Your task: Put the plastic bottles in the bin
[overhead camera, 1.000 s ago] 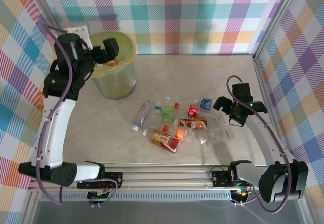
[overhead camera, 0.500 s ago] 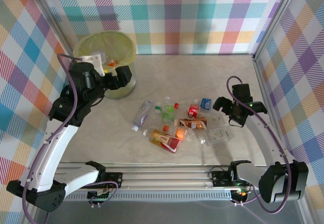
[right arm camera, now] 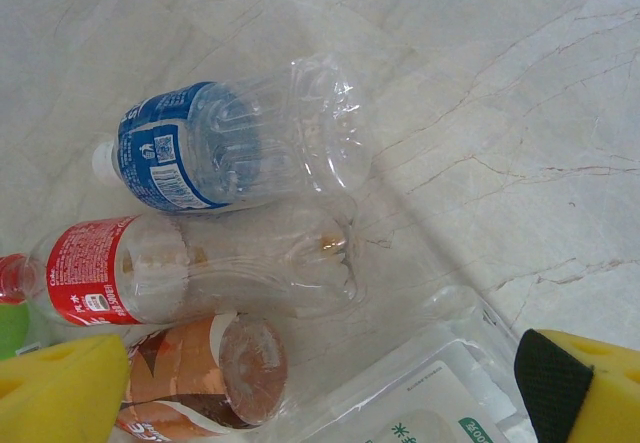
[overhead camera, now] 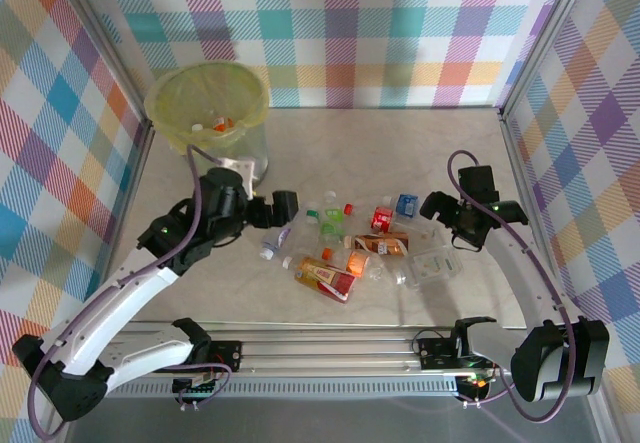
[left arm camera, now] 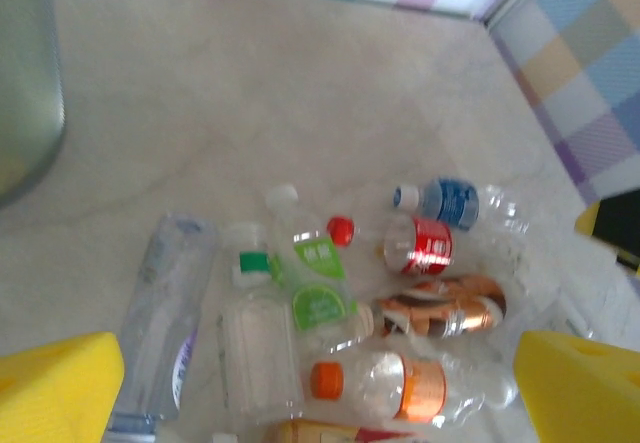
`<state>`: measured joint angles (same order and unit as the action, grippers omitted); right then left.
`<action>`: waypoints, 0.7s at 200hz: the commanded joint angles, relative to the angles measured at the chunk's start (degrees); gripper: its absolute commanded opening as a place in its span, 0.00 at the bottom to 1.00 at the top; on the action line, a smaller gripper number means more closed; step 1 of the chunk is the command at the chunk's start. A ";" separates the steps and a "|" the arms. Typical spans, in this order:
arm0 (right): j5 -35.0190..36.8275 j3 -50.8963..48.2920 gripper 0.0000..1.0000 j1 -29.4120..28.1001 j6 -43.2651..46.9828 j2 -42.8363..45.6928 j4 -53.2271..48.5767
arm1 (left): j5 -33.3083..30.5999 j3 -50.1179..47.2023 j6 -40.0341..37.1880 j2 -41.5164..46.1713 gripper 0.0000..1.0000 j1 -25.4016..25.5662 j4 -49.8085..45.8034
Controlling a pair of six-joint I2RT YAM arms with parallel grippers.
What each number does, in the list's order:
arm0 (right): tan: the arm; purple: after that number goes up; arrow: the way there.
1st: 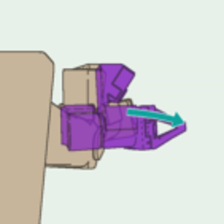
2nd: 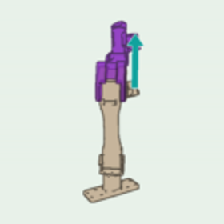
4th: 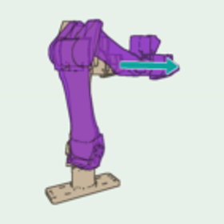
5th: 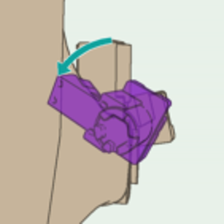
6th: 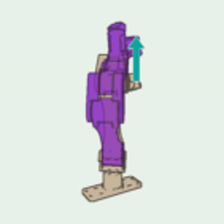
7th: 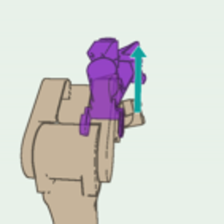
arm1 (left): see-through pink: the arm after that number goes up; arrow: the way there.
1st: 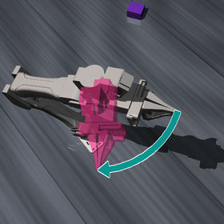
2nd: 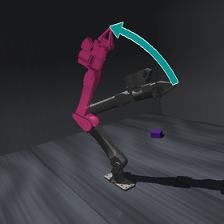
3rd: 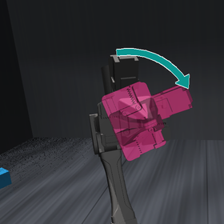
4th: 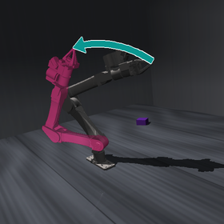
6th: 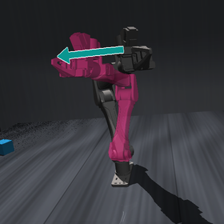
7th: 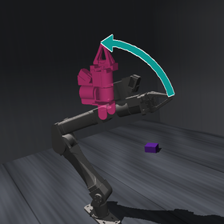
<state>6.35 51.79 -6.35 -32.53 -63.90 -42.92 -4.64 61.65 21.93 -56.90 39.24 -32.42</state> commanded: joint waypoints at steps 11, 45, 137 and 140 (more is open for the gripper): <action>-1.00 -0.11 1.00 0.23 -0.64 0.20 0.25 | -2.63 -3.25 2.40 0.22 1.00 4.45 0.28; -1.29 -0.79 1.00 0.25 -1.17 -0.26 1.08 | -6.92 -6.23 3.11 -2.48 1.00 5.29 -3.41; -1.29 -0.90 1.00 0.24 -1.17 -0.96 1.24 | -13.18 -9.59 -2.36 -15.63 1.00 -1.04 4.31; -1.30 -0.90 1.00 0.26 -1.21 -0.96 1.25 | -12.96 -9.64 -2.53 -16.09 0.99 -1.42 4.71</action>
<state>5.50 51.29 -6.35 -32.77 -64.60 -42.19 -17.23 52.90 21.96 -70.11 40.75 -31.51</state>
